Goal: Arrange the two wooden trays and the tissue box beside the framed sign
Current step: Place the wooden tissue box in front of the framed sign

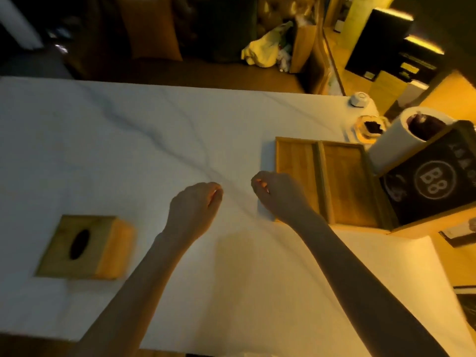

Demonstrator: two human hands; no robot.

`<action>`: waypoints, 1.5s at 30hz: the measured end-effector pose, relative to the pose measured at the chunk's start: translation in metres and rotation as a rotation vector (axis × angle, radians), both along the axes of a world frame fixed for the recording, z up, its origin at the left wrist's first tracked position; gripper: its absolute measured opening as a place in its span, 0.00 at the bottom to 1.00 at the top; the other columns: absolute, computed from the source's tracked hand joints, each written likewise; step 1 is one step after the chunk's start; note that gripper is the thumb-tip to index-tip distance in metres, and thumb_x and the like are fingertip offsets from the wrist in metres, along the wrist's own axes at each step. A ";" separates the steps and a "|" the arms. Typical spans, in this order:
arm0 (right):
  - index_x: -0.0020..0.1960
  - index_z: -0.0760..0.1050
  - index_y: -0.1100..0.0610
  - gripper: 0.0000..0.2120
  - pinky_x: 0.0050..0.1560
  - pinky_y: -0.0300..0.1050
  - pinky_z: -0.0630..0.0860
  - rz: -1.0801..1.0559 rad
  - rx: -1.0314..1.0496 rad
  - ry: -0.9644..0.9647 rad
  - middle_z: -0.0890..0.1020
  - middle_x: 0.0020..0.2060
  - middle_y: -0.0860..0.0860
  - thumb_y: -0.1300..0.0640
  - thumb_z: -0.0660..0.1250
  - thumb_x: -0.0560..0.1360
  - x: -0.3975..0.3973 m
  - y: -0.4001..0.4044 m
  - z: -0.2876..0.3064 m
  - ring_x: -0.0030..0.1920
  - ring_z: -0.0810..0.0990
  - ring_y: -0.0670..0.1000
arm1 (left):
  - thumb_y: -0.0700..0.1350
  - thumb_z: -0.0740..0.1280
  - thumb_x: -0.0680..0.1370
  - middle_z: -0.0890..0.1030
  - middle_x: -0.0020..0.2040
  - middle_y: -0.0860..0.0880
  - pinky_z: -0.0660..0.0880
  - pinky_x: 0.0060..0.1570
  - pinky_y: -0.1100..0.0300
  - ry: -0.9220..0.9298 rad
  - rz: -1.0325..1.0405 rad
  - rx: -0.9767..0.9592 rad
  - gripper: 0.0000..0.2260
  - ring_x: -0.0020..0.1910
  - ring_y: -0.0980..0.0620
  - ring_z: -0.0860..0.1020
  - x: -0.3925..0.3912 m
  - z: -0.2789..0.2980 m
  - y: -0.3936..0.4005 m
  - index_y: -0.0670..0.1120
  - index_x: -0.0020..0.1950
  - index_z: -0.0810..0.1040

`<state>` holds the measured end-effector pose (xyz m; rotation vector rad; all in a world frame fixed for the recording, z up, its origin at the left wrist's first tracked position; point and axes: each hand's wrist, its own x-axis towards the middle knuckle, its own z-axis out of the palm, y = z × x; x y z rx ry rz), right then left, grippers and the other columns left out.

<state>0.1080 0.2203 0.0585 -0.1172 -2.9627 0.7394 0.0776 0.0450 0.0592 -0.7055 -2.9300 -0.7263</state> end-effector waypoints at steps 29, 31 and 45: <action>0.71 0.56 0.53 0.27 0.62 0.50 0.68 0.227 -0.639 -0.505 0.70 0.67 0.52 0.45 0.58 0.76 -0.045 -0.272 -0.094 0.64 0.70 0.55 | 0.53 0.55 0.78 0.74 0.47 0.43 0.69 0.49 0.52 -0.574 0.989 0.733 0.20 0.50 0.42 0.74 0.032 -0.082 -0.267 0.38 0.58 0.71; 0.70 0.57 0.54 0.25 0.61 0.48 0.68 0.234 -0.605 -0.473 0.71 0.66 0.53 0.45 0.58 0.77 -0.044 -0.270 -0.093 0.64 0.71 0.55 | 0.53 0.54 0.78 0.74 0.47 0.43 0.70 0.49 0.51 -0.553 0.998 0.740 0.20 0.49 0.43 0.74 0.031 -0.082 -0.262 0.38 0.57 0.71; 0.69 0.59 0.54 0.29 0.58 0.47 0.69 0.047 -0.413 -0.107 0.72 0.64 0.53 0.39 0.56 0.75 -0.025 -0.171 -0.058 0.61 0.71 0.53 | 0.50 0.53 0.79 0.74 0.43 0.45 0.72 0.50 0.48 -0.582 0.684 0.819 0.14 0.46 0.46 0.73 0.004 -0.052 -0.185 0.41 0.54 0.70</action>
